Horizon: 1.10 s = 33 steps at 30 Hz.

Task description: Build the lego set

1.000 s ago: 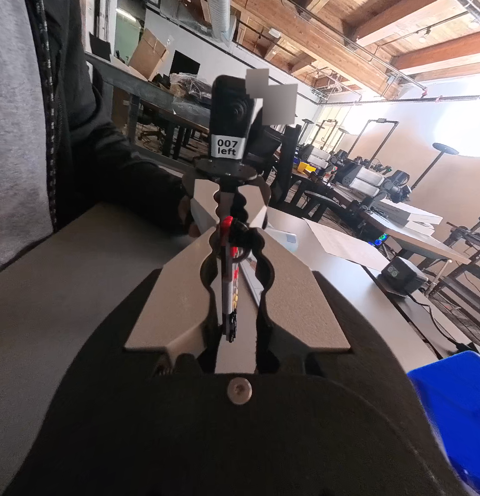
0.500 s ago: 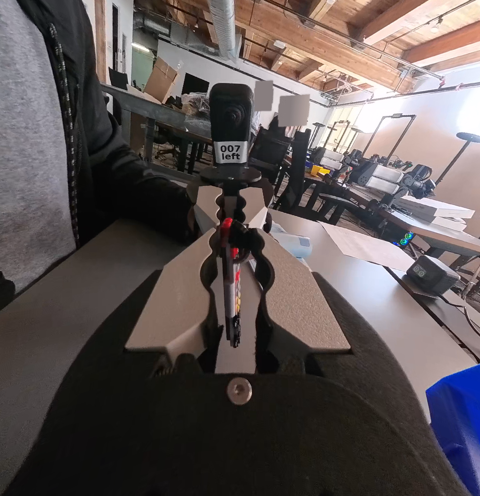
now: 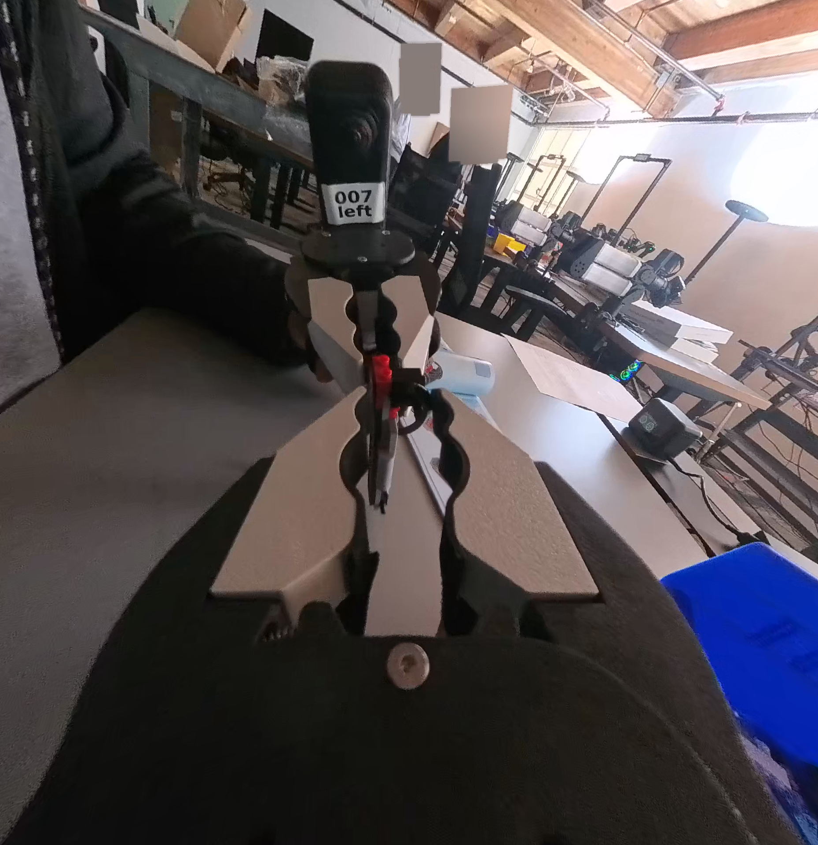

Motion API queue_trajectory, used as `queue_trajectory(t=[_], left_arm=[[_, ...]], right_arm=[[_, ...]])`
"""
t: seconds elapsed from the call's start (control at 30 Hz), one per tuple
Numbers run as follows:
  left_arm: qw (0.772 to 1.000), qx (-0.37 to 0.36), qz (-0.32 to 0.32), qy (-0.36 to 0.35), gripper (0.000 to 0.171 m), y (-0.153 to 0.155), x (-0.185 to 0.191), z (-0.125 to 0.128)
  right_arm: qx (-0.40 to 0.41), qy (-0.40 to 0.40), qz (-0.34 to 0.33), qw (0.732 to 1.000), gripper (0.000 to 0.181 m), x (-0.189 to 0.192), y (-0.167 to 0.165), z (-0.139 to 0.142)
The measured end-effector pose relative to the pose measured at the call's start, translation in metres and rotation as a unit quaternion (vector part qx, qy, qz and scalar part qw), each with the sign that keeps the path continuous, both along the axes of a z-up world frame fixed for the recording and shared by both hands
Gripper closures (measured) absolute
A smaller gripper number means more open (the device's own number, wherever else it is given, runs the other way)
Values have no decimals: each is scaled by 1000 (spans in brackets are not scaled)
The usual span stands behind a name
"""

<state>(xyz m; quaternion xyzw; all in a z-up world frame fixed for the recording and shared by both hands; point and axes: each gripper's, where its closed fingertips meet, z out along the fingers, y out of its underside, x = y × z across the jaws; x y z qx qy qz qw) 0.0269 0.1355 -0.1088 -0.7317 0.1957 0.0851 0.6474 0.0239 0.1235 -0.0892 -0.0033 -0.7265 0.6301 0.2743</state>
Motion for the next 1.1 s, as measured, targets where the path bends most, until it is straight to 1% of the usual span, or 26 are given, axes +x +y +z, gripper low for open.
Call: queue_trajectory(t=[0.1,0.23,0.33,0.4,0.5,0.57,0.63,0.67,0.73,0.8,0.83,0.97,1.1], left_arm=[[1000,-7,8,-2,159,1,-2,-4],[999,-19,21,-18,141,0,-5,-8],[998,-27,35,-45,128,-5,-7,-9],[995,-34,43,-89,126,-10,-6,-9],[981,-49,64,-178,124,-19,-1,-10],[968,-71,70,-232,125,-26,9,-17],[958,-109,70,-258,125,-34,20,-31],[956,-126,75,-253,125,-37,24,-36],[957,-173,84,-217,127,-44,26,-51],[949,-231,89,-192,127,-49,27,-67],[946,-249,89,-188,127,-50,27,-72],[939,-277,79,-188,132,-46,30,-81],[932,-303,90,-178,144,-44,29,-91]], right_arm=[[22,13,-13,1000,154,0,2,-5],[48,34,-33,998,154,1,6,-11],[70,61,-62,994,154,1,13,-14],[90,85,-86,989,154,1,18,-17],[135,122,-113,977,154,7,23,-26],[171,144,-124,967,154,13,23,-36],[202,167,-131,956,153,17,24,-46],[213,179,-136,951,153,18,24,-50],[232,196,-142,942,153,20,24,-58],[252,202,-146,935,152,19,25,-66],[261,203,-149,932,151,19,26,-69],[278,190,-155,929,147,19,27,-76],[279,158,-154,934,139,22,28,-82]])
